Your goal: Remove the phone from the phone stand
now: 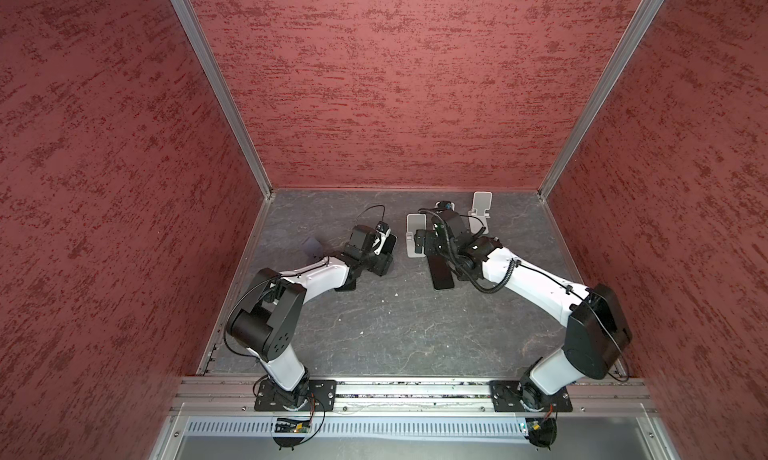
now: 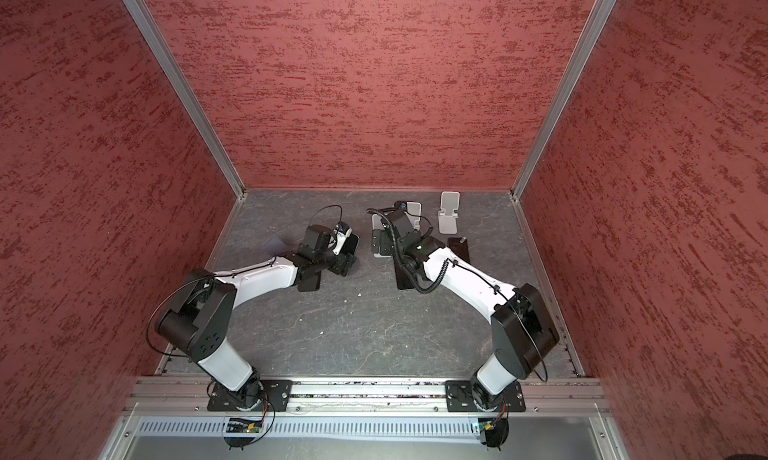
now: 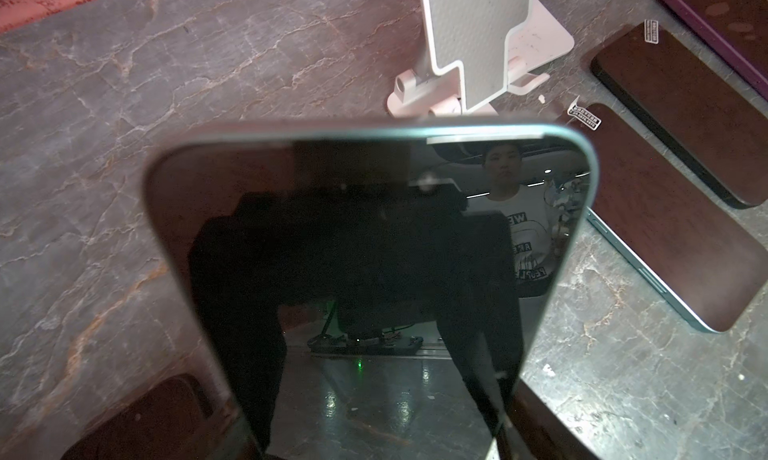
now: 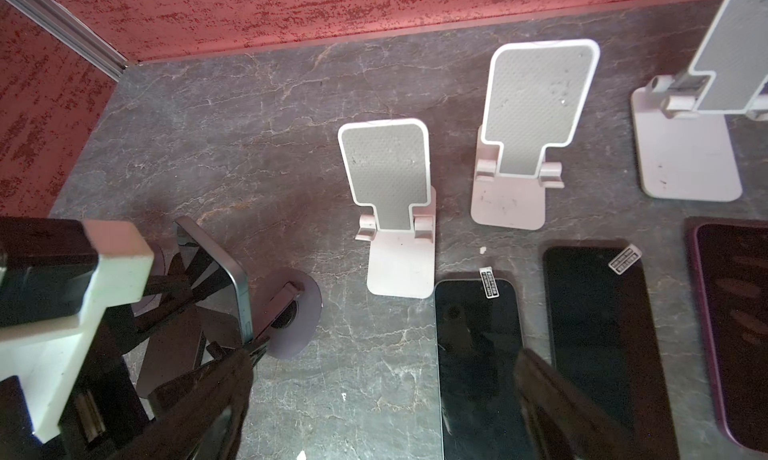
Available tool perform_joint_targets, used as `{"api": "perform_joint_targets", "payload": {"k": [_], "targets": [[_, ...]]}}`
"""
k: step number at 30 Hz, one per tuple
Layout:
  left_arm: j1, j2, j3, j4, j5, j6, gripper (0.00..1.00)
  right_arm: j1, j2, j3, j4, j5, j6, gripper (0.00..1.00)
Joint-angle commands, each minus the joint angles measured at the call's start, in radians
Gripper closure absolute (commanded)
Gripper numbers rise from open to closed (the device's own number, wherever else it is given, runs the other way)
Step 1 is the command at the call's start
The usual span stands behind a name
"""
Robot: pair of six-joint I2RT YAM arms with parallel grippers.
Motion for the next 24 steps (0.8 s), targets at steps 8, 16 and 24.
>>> {"api": "perform_joint_targets", "payload": {"k": [8, 16, 24], "targets": [[-0.002, -0.035, 0.039, -0.043, -0.004, -0.021, 0.32, -0.004, 0.002, 0.028, 0.008, -0.012, 0.000, 0.01], [-0.005, -0.119, 0.066, -0.109, -0.002, -0.041, 0.32, -0.005, 0.002, 0.025, 0.014, -0.017, -0.003, 0.01], [-0.028, -0.187, 0.094, -0.187, -0.034, -0.076, 0.32, -0.004, -0.001, 0.023, 0.015, -0.010, -0.008, 0.01]]}}
